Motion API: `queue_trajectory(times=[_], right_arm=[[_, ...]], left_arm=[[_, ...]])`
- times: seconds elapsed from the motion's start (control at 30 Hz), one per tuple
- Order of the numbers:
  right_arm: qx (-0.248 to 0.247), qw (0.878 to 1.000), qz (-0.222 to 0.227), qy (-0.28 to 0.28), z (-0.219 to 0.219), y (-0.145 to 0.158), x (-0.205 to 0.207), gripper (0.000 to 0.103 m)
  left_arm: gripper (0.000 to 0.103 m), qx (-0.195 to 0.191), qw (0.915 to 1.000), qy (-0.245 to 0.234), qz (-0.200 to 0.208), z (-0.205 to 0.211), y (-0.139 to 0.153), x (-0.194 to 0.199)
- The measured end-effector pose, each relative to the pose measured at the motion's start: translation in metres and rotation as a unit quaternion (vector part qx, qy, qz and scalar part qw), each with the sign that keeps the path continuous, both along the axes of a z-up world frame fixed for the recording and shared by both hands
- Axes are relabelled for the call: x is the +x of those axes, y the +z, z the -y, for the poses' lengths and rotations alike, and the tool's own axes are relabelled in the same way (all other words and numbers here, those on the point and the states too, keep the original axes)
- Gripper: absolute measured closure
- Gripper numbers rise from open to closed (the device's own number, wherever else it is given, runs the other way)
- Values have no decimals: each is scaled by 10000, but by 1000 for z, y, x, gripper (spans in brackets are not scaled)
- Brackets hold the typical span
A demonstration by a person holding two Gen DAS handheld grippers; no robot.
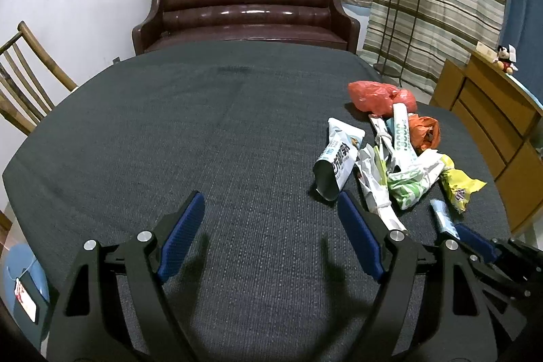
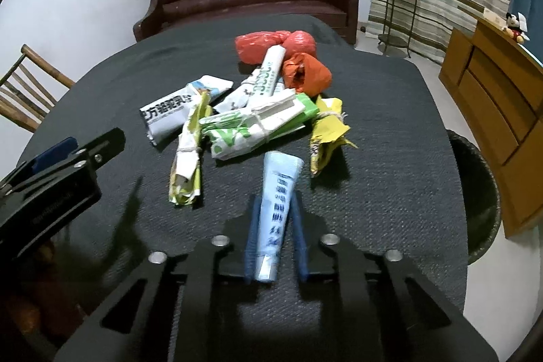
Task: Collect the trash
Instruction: 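Grasp the blue-and-white tube with the right gripper and lift it, then grasp the white-green wrapper strip with the left gripper while the right holds the tube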
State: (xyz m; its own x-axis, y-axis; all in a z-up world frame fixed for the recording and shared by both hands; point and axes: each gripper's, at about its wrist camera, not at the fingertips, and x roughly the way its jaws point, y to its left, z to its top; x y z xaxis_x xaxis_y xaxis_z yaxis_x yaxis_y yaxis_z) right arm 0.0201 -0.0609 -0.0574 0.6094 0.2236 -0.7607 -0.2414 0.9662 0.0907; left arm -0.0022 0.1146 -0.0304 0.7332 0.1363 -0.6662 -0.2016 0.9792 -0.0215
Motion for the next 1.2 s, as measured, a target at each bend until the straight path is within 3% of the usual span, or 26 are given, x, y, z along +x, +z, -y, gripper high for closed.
queue_trajectory(times=[0.4, 0.73, 0.9, 1.2], right_arm=[[65, 9989, 463, 50, 5, 24, -6, 86], [59, 9964, 810, -254, 47, 38, 5, 86], [79, 9957, 812, -442, 70, 34, 13, 86], [241, 9954, 698, -613, 95, 23, 23, 86]], left_arm=[[24, -74, 9999, -137, -12, 17, 5, -4], [24, -273, 9985, -408, -239, 45, 0, 12], [24, -163, 9975, -550, -414, 63, -8, 23], [53, 33, 9942, -779, -739, 80, -18, 36]])
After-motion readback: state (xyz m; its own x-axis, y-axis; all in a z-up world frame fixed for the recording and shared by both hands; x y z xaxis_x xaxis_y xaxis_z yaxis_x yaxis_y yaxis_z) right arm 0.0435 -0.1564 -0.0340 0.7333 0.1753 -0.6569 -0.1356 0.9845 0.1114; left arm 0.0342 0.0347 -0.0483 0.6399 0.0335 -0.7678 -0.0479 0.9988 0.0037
